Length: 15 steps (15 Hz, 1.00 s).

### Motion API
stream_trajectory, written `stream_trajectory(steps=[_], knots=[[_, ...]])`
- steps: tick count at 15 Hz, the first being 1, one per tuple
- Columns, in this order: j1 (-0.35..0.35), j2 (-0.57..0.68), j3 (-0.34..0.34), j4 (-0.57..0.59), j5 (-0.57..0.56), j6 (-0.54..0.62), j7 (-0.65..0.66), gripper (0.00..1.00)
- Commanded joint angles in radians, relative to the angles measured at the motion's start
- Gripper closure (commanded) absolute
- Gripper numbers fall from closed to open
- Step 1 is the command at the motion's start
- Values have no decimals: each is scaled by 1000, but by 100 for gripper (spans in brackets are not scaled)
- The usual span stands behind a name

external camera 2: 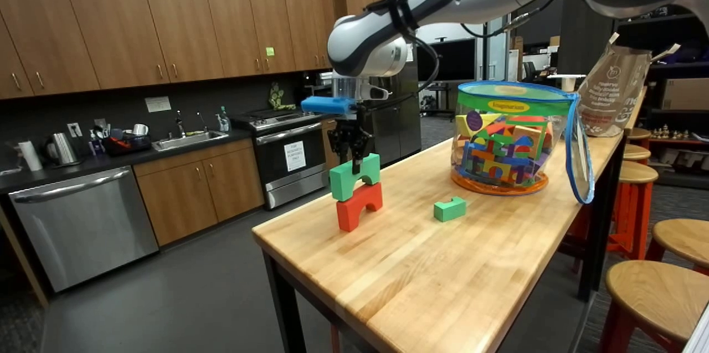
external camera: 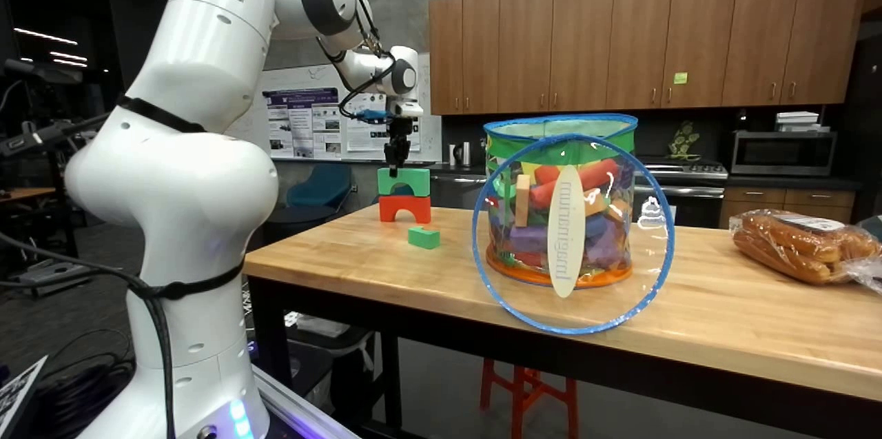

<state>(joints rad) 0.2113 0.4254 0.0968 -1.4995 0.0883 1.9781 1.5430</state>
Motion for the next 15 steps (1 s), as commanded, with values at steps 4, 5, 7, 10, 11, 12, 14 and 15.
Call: stream_trajectory(steps=[4,5,7,10,11,12,14,15], knots=[[19,11,-13,24,-15,-35,6,84],[19,12,-12,24,-14,-37,5,84],[16,12,-9,21,-6,-37,-9,84],[16,11,-8,16,-6,-36,-19,84],[15,11,-9,15,-6,-36,-22,84],[15,10,-9,14,-6,-35,-25,84],[14,10,-8,11,-3,-31,-35,84],[14,10,-8,13,-4,-33,-38,66]])
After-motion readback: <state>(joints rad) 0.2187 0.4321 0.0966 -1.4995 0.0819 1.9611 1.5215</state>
